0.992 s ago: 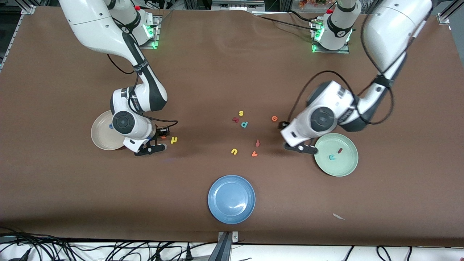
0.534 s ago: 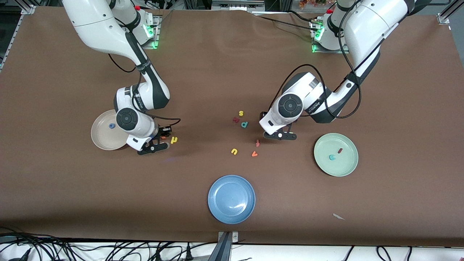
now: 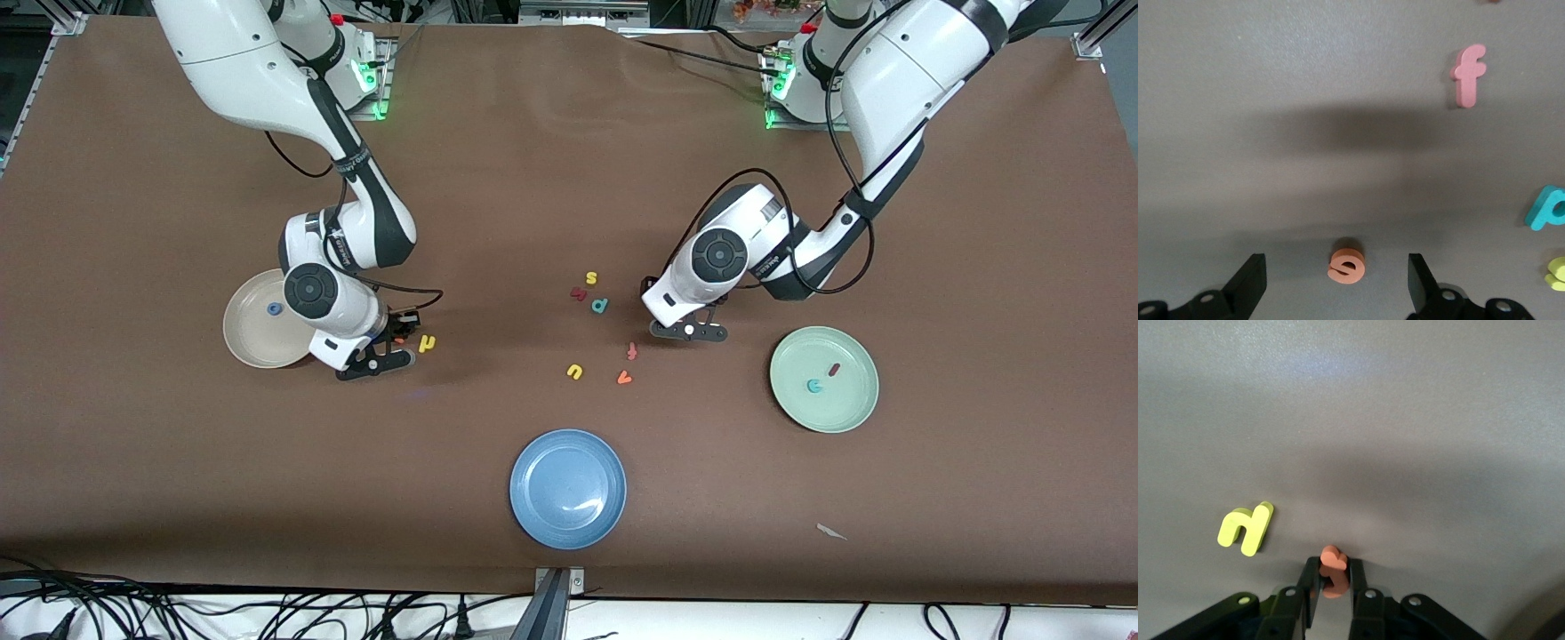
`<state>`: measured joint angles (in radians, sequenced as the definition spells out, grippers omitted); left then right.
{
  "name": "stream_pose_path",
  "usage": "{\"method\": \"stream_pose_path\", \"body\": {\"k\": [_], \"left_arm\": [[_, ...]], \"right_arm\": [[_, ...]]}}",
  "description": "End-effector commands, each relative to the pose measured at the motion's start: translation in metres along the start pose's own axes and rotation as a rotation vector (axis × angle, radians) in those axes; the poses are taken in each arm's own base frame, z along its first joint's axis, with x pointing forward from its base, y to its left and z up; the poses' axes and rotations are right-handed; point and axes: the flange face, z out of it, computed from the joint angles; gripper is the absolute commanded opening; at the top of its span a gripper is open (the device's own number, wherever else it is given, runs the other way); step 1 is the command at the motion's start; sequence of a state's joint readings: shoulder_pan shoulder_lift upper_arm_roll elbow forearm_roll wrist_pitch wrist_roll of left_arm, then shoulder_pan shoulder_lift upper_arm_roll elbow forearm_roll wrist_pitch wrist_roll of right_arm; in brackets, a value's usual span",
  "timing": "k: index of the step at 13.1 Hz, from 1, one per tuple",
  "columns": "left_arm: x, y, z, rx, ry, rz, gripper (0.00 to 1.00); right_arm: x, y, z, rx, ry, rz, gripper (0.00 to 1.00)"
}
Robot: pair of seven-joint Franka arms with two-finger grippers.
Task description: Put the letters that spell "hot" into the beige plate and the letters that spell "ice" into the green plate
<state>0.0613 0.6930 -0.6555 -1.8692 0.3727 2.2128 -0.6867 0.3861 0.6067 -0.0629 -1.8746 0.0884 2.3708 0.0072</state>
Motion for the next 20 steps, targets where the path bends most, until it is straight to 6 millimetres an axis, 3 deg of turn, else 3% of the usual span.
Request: {"method": "stream_pose_path", "body": {"k": [1, 2, 5, 7, 8, 9, 11, 13, 14, 16, 17, 20], "left_arm": [[-0.009, 0.0, 0.012, -0.003, 0.029, 0.013, 0.91], [-0.011, 0.002, 0.015, -0.008, 0.031, 0.018, 0.9], [-0.014, 0.002, 0.019, -0.007, 0.025, 0.024, 0.68], [-0.018, 0.001, 0.027, 0.005, 0.052, 0.056, 0.67], [-0.017, -0.002, 0.032, 0.004, 0.053, 0.056, 0.57], [-0.016, -0.003, 0.031, 0.004, 0.053, 0.053, 0.39], [-0.015, -0.002, 0.028, 0.008, 0.055, 0.057, 0.3], [-0.017, -0.003, 0.029, 0.01, 0.053, 0.056, 0.29], [-0.017, -0.002, 0.029, 0.01, 0.052, 0.055, 0.29], [-0.017, -0.001, 0.029, 0.01, 0.052, 0.057, 0.29], [-0.016, -0.003, 0.027, 0.011, 0.054, 0.057, 0.24], [-0.017, -0.001, 0.028, 0.01, 0.052, 0.056, 0.22]], "right_arm": [[-0.004, -0.002, 0.011, 0.0, -0.002, -0.005, 0.08], [-0.004, -0.002, 0.011, 0.001, -0.003, 0.003, 0.05], [-0.003, 0.007, 0.001, 0.001, -0.002, 0.038, 0.04], [-0.002, 0.036, -0.032, -0.012, -0.033, 0.096, 0.04], [-0.003, 0.05, -0.05, -0.017, -0.06, 0.12, 0.04], [-0.007, 0.068, -0.068, -0.021, -0.083, 0.144, 0.04], [-0.016, 0.101, -0.093, -0.027, -0.11, 0.203, 0.04], [-0.026, 0.137, -0.103, -0.045, -0.129, 0.247, 0.04], [-0.033, 0.154, -0.099, -0.047, -0.149, 0.237, 0.04], [-0.048, 0.177, -0.07, -0.05, -0.195, 0.248, 0.04], [-0.05, 0.183, -0.064, -0.049, -0.196, 0.251, 0.05], [-0.053, 0.184, -0.05, -0.038, -0.226, 0.256, 0.08]]}}
